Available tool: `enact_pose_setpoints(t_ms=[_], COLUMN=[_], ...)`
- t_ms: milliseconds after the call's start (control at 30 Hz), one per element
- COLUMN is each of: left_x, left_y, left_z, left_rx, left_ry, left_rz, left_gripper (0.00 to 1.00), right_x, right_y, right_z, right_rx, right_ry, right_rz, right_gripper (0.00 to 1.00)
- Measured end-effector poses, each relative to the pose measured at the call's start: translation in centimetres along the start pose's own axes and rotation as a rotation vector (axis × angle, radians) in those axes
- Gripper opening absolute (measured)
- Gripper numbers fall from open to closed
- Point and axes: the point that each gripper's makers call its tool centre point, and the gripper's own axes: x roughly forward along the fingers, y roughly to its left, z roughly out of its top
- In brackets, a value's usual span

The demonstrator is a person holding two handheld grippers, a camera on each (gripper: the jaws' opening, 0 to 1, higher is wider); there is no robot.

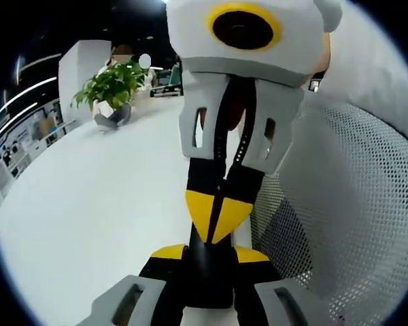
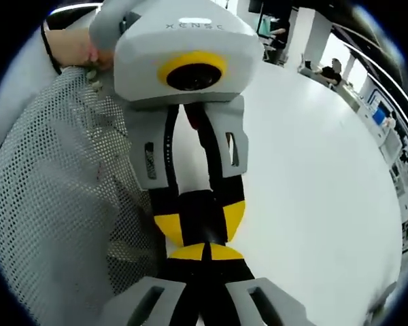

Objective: Press the specified remote control buttons in sequence, fully releasing each button before pressing the next.

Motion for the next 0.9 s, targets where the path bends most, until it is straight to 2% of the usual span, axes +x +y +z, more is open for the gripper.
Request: enact_pose_setpoints(t_ms=[67, 167, 300, 333, 433, 567, 633, 733, 767, 900], left_x=[-0.04, -0.08, -0.08, -0.07, 0.11, 0.25, 0.34, 0.31, 0.39, 0.39], left_y=[0.0, -0.04, 0.07, 0.1, 0.21, 0.29, 0.31, 0.3, 0.1, 0.23], left_z=[0.0, -0.05, -0.13, -0.11, 0.02, 0.08, 0.2, -0.04, -0.06, -0.06], left_rx=[-0.003, -0.015, -0.037, -0.037, -0.045, -0.132, -0.116, 0.0, -0.042, -0.039], left_ry=[0.008, 0.024, 0.011, 0.014, 0.037, 0.064, 0.067, 0.09, 0.086, 0.078], left_rz=[0.001, 0.02, 0.036, 0.035, 0.028, 0.039, 0.037, 0.047, 0.044, 0.037], left_gripper=[0.25, 0.25, 0.25, 0.25, 0.25, 0.26, 0.26, 0.25, 0.25, 0.25], right_x=[0.02, -0.02, -0.09, -0.09, -0.09, -0.06, -0.05, -0.07, -0.1, -0.24], right_y=[-0.07, -0.12, 0.02, 0.02, 0.12, 0.22, 0.22, 0.1, 0.07, 0.08], right_z=[0.1, 0.2, 0.1, 0.17, 0.13, 0.21, 0.23, 0.25, 0.27, 0.2], right_rx=[-0.006, 0.034, 0.032, 0.07, 0.059, 0.055, 0.042, 0.046, 0.065, 0.077], right_ry=[-0.007, -0.02, -0.061, -0.079, -0.088, -0.092, -0.091, -0.099, -0.107, -0.141], right_rz=[0.03, 0.087, 0.091, 0.086, 0.081, 0.067, 0.06, 0.058, 0.066, 0.07], right_gripper=[0.0, 0.0, 0.0, 0.0, 0.0, 0.0, 0.0, 0.0, 0.0, 0.0])
